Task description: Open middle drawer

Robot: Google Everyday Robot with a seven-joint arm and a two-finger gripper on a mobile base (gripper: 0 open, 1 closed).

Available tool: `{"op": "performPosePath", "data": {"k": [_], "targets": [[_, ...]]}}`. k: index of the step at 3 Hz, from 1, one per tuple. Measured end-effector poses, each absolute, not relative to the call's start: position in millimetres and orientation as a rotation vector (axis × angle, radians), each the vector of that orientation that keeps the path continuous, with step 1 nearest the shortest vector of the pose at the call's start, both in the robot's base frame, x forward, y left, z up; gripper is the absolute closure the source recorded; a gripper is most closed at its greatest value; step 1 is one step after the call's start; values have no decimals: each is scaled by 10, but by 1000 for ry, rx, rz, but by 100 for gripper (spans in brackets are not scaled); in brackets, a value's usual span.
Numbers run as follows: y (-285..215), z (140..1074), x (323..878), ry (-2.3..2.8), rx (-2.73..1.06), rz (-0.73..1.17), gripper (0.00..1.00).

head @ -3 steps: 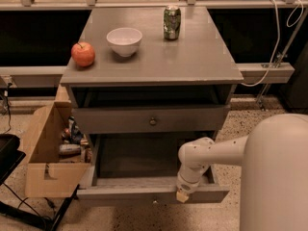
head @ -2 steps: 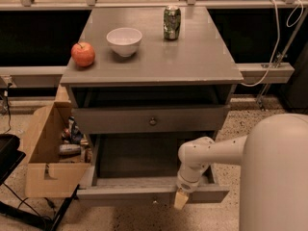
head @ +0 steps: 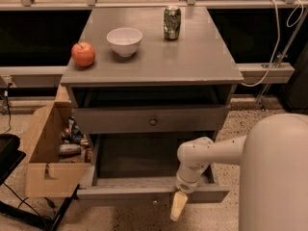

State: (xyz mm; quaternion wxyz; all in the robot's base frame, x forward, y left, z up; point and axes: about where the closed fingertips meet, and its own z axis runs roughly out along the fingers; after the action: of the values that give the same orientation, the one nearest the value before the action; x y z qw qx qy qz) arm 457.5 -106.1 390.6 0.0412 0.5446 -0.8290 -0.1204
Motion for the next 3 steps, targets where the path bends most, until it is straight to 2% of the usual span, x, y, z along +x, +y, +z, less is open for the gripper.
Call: {"op": "performPosePath", "data": {"k": [1, 2, 3], "targets": [[-1048, 3983, 4553, -2516, 1667, -406, 0], [-933, 3953, 4249, -2483, 1625, -506, 15], [-885, 3942, 4175, -2478, 1603, -544, 38]]}}
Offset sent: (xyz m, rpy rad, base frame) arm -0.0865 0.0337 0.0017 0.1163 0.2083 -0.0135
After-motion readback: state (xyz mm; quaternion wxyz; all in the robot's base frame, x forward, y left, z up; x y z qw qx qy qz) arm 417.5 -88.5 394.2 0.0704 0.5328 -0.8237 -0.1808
